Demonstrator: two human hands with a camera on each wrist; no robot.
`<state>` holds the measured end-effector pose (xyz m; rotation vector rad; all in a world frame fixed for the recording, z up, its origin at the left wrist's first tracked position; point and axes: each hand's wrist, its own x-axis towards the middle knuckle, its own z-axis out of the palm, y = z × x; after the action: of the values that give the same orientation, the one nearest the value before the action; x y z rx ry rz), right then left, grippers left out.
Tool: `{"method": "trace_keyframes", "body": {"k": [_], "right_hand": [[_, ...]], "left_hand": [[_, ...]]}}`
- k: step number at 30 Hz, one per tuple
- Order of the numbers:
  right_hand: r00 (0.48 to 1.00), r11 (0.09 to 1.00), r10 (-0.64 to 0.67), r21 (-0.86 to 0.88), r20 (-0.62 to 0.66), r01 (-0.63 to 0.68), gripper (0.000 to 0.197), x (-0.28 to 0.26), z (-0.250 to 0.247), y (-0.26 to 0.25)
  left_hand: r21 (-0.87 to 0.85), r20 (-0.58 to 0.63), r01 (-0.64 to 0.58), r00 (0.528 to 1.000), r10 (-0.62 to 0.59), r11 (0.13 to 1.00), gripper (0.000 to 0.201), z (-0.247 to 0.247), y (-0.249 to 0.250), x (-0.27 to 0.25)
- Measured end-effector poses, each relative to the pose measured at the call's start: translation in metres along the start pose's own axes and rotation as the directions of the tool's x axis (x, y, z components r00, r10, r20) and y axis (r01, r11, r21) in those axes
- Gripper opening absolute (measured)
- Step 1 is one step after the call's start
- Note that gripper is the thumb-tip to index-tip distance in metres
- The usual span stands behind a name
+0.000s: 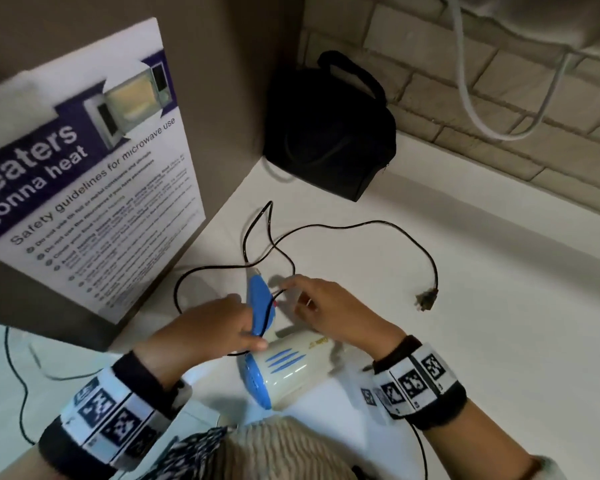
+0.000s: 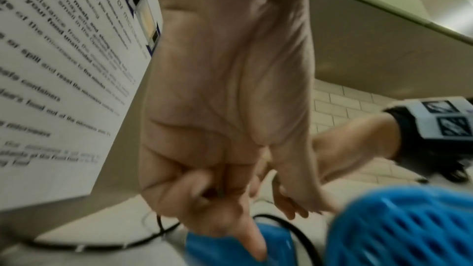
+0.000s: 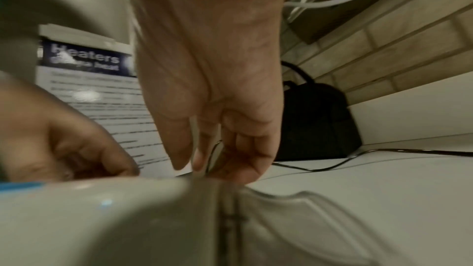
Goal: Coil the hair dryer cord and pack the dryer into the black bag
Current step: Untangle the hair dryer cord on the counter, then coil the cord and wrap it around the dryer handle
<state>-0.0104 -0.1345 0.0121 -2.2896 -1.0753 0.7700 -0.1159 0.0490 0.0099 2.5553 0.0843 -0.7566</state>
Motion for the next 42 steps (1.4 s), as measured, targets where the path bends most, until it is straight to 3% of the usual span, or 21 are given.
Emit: {"method": "trace_keyframes", "body": {"k": [4,7,11,14,17,19,22,25,27,31,34,37,42], "right_hand": [[0.993,1.000,-0.027,-0.012,0.115,0.029,0.036,0.010,0.015,-0.016],[0.981,0.995,-0.077,-0.044,0.181,0.086,0.032,0.014,0.018,-0.026],[0.956,0.993,-0.100,-0.039,0.276,0.115,0.022,0.017,0.019,-0.030],[0.953,0.992,-0.112,-0.026,0.281,0.124,0.023,0.017,0.019,-0.027],[0.965,0.993,-0.104,-0.024,0.240,0.112,0.029,0.016,0.017,-0.021],[0.981,0.994,-0.105,0.003,0.164,0.106,0.026,0.017,0.014,-0.021],[0.994,0.991,-0.080,0.104,-0.073,0.087,0.014,0.023,0.002,-0.019],[0.957,0.965,0.038,0.260,-0.289,0.040,0.016,0.027,-0.017,-0.013],[0.925,0.913,0.118,0.405,-0.360,0.042,0.015,0.024,-0.033,-0.010],[0.871,0.752,0.263,0.654,-0.414,0.084,0.016,0.011,-0.056,-0.002],[0.845,0.673,0.340,0.734,-0.413,0.088,0.017,0.002,-0.065,0.009],[0.818,0.676,0.401,0.736,-0.412,0.039,0.017,-0.006,-0.070,0.021],[0.740,0.749,0.507,0.650,-0.441,-0.126,0.009,-0.012,-0.068,0.052]], "left_hand": [[0.041,0.016,0.039,0.999,-0.040,0.998,0.039,0.003,-0.009,0.000],[0.029,0.054,-0.004,0.999,0.002,1.000,0.013,-0.003,-0.011,-0.004],[0.099,0.188,-0.024,0.982,0.005,0.995,0.027,-0.004,-0.009,-0.006],[0.108,0.134,0.033,0.990,-0.047,0.994,0.008,-0.005,-0.010,-0.006],[-0.022,-0.031,0.079,0.996,-0.080,0.997,0.011,-0.018,-0.006,-0.007],[0.027,-0.212,0.044,0.977,-0.038,0.999,0.009,-0.030,-0.001,-0.008],[-0.073,-0.492,-0.029,0.871,-0.011,0.997,0.008,-0.038,0.008,-0.006],[-0.206,-0.658,-0.170,0.753,-0.008,0.964,0.019,-0.033,0.007,0.002],[-0.244,-0.678,-0.190,0.734,-0.028,0.951,0.025,-0.023,0.001,0.012],[-0.364,-0.527,0.022,0.820,-0.225,0.931,0.036,-0.004,-0.015,0.048],[-0.198,-0.491,0.191,0.830,-0.266,0.961,0.051,-0.002,-0.020,0.075],[-0.099,-0.477,0.243,0.839,-0.260,0.965,0.056,-0.010,-0.019,0.097],[-0.268,-0.507,0.171,0.812,-0.290,0.948,0.058,-0.020,-0.029,0.127]]}}
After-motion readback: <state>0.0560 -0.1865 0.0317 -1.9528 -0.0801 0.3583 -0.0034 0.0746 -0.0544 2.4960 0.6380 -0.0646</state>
